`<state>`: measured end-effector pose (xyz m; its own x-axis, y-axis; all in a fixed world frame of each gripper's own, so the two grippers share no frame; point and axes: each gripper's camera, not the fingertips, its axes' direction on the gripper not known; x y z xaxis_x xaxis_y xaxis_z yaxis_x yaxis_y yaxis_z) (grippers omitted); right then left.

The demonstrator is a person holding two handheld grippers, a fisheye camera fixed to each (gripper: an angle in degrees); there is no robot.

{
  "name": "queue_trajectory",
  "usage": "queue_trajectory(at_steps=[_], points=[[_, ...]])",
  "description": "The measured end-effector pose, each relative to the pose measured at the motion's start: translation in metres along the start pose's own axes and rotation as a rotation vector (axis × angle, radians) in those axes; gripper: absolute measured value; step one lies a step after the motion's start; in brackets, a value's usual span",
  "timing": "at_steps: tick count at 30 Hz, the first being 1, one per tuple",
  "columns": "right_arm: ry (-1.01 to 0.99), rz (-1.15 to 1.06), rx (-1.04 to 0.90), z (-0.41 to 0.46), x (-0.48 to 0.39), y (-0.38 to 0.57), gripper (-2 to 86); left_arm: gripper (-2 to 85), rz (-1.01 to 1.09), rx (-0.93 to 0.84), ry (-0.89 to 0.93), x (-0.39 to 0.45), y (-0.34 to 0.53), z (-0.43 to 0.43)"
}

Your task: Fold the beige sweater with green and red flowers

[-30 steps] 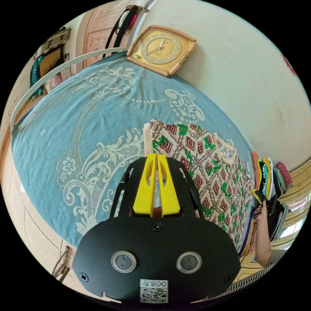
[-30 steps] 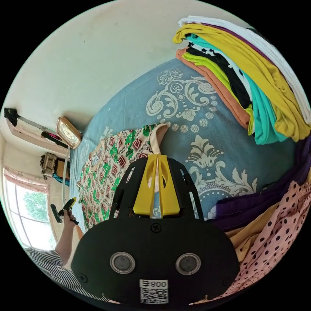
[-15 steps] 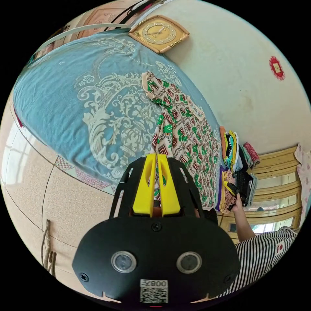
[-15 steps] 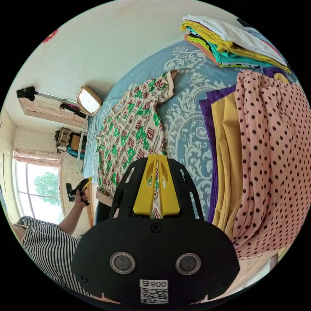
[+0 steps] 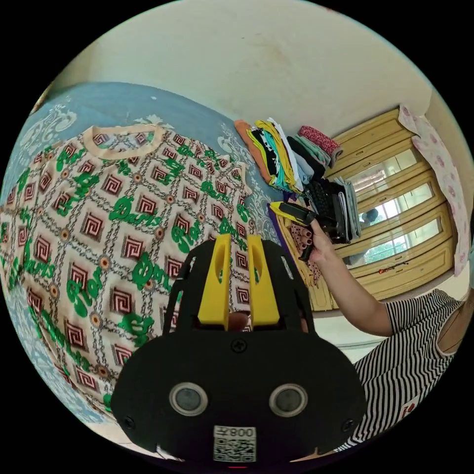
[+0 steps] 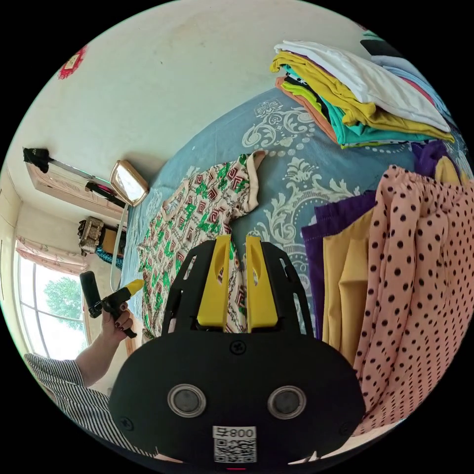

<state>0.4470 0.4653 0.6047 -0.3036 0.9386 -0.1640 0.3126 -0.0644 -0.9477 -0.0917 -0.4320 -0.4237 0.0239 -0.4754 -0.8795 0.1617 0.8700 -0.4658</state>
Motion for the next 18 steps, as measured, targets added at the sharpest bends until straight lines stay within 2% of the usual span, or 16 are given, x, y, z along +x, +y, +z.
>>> queue_trajectory(at_steps=[7,12,18], points=[[0.039,-0.005,0.021,0.044,0.02,-0.038,7.3,8.4,0.191,-0.111,-0.06,0.032,-0.126,0.119],[0.037,0.005,0.068,0.057,0.028,-0.032,6.8,9.0,0.328,-0.163,-0.207,0.064,-0.198,0.194],[0.041,-0.023,0.097,0.067,0.028,-0.023,5.8,8.7,0.424,-0.283,-0.39,0.086,-0.243,0.264]])
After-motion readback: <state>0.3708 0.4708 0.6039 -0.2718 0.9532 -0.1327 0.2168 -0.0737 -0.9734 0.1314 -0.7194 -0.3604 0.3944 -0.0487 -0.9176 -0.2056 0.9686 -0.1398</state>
